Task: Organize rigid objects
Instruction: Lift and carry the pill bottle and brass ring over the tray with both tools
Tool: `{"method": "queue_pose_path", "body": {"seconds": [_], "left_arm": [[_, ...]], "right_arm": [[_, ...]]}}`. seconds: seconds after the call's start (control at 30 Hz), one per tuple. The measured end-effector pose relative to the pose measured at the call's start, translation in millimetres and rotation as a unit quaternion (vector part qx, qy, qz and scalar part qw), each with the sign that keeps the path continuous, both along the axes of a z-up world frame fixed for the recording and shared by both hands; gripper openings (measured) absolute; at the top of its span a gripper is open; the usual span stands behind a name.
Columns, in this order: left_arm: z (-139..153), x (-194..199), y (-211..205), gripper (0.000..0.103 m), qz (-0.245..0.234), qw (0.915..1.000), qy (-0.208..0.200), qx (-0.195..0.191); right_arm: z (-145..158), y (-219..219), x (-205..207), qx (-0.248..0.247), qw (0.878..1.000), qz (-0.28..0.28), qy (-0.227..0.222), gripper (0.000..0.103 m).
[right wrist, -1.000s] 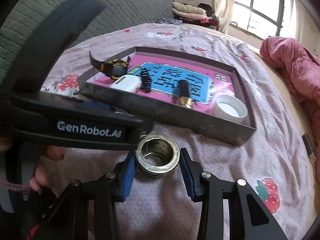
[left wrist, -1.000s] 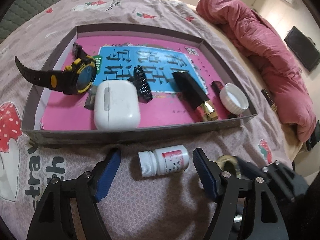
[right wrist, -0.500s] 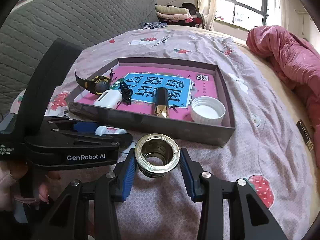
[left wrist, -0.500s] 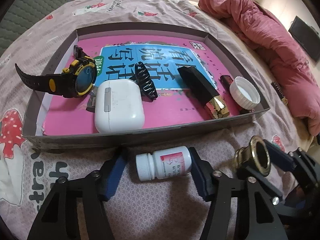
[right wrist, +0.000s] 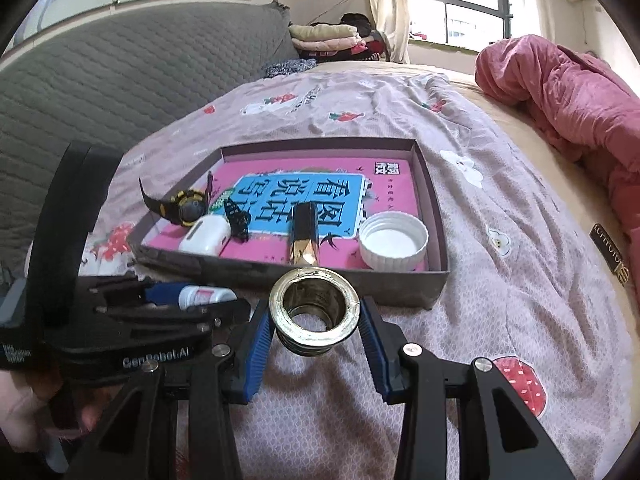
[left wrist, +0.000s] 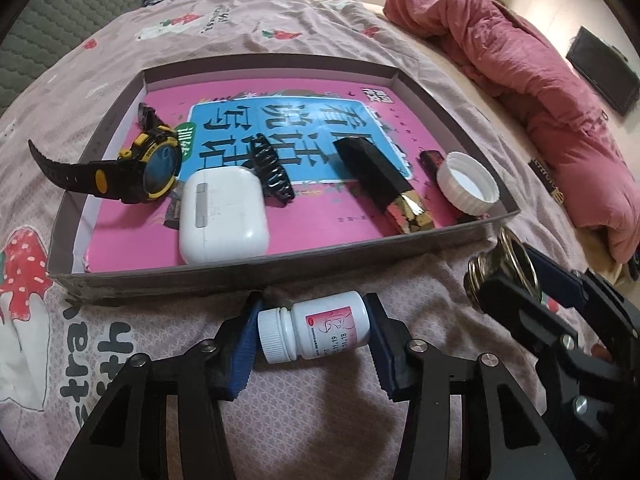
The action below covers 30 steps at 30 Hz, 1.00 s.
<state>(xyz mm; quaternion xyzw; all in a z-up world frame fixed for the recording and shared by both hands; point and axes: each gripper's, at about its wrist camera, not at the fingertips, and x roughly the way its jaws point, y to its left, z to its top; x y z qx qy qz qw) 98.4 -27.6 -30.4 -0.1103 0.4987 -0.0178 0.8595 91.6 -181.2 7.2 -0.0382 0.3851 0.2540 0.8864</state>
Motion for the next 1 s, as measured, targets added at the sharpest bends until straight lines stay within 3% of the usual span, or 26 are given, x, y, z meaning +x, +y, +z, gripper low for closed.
{"method": "queue_pose_path", "body": {"seconds": [0.53, 1.0], "left_arm": [[25.7, -10.1, 6.5, 0.051, 0.000, 0.9993, -0.037, -0.004], [57.3, -10.7, 10.2, 0.051, -0.007, 0.9959, -0.081, -0.040]], "right_arm": [[12.4, -0.3, -0.1, 0.013, 1.000, -0.005, -0.019, 0.043], [27.7, -6.4, 16.8, 0.012, 0.998, -0.029, -0.058, 0.043]]}}
